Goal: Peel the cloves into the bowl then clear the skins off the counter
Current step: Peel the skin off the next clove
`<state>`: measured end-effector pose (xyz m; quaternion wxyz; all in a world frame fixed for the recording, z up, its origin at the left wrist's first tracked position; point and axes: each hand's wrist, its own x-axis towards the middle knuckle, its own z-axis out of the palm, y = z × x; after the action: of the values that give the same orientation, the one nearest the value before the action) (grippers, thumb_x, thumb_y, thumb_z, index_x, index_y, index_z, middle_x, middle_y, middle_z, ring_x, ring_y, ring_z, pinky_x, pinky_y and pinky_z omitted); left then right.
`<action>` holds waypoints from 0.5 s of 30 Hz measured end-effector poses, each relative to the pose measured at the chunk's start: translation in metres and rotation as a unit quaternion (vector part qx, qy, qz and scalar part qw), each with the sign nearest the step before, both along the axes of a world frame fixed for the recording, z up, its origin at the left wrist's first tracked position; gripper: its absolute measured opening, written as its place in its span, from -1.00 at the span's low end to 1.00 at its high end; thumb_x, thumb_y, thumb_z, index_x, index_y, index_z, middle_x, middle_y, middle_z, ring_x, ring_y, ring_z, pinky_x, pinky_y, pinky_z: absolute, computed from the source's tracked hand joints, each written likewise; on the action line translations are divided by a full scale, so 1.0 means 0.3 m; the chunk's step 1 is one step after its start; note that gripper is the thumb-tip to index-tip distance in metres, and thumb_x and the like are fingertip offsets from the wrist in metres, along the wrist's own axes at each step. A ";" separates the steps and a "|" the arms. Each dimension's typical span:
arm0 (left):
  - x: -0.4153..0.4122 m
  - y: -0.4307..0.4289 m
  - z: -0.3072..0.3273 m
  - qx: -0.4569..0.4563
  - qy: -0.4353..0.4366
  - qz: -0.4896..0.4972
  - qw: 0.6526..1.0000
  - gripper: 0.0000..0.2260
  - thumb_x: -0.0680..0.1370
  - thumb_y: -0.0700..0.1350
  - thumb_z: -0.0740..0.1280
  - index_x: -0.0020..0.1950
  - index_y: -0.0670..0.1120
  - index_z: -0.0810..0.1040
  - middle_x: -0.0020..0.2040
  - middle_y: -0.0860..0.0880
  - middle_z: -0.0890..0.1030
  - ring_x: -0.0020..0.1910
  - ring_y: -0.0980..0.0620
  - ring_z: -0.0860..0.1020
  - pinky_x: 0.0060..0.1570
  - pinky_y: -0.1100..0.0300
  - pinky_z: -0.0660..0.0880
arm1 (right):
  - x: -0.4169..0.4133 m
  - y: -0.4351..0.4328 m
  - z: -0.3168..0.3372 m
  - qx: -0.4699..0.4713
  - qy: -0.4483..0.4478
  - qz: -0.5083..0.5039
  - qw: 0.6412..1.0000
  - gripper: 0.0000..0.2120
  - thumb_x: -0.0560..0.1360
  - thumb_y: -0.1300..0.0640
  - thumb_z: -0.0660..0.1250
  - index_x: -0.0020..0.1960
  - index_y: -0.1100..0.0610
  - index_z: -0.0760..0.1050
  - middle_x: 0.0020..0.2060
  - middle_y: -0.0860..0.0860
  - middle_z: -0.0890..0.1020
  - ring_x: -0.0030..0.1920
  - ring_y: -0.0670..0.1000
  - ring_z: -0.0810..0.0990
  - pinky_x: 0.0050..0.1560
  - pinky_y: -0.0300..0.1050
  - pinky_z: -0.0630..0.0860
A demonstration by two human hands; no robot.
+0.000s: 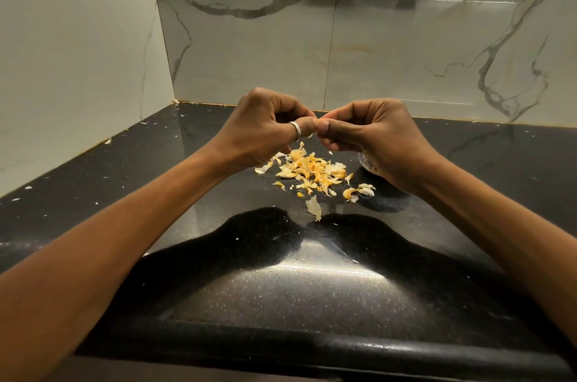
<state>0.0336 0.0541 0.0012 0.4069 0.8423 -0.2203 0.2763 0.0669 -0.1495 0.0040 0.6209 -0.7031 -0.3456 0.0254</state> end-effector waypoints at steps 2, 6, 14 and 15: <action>-0.001 0.002 0.001 0.005 0.009 -0.004 1.000 -0.66 0.46 0.04 0.46 -0.02 -0.25 0.68 -0.20 -0.21 0.66 -0.30 -0.17 0.64 -0.37 0.09 0.65 | -0.004 0.001 0.000 -0.005 -0.014 0.001 1.000 -0.87 0.43 0.23 0.44 -0.03 0.24 0.65 -0.20 0.15 0.71 -0.22 0.01 0.67 -0.13 -0.20 0.65; 0.001 0.005 -0.002 0.004 0.032 0.000 0.999 -0.74 0.49 -0.04 0.49 -0.02 -0.24 0.68 -0.18 -0.22 0.66 -0.25 -0.20 0.65 -0.35 0.01 0.66 | -0.006 0.003 -0.006 -0.021 -0.039 -0.005 0.999 -0.88 0.46 0.28 0.44 -0.01 0.27 0.64 -0.18 0.19 0.71 -0.22 0.03 0.68 -0.12 -0.18 0.65; -0.003 -0.007 -0.009 -0.022 0.063 0.003 0.998 -0.85 0.53 -0.13 0.46 -0.03 -0.22 0.67 -0.17 -0.26 0.63 -0.29 -0.10 0.62 -0.34 0.11 0.64 | -0.003 0.008 -0.014 -0.029 -0.063 -0.019 0.997 -0.90 0.47 0.29 0.44 -0.01 0.24 0.64 -0.16 0.19 0.72 -0.21 0.02 0.69 -0.10 -0.16 0.66; -0.003 -0.009 -0.010 -0.024 0.064 0.003 0.998 -0.85 0.53 -0.13 0.46 -0.03 -0.22 0.66 -0.17 -0.26 0.63 -0.31 -0.07 0.61 -0.35 0.12 0.63 | -0.004 0.008 -0.014 -0.029 -0.066 -0.019 0.997 -0.90 0.47 0.29 0.44 -0.02 0.23 0.64 -0.16 0.18 0.72 -0.21 0.02 0.69 -0.10 -0.17 0.66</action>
<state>0.0327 0.0516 -0.0018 0.4392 0.8492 -0.1845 0.2278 0.0656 -0.1470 -0.0002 0.5763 -0.7278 -0.3711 -0.0226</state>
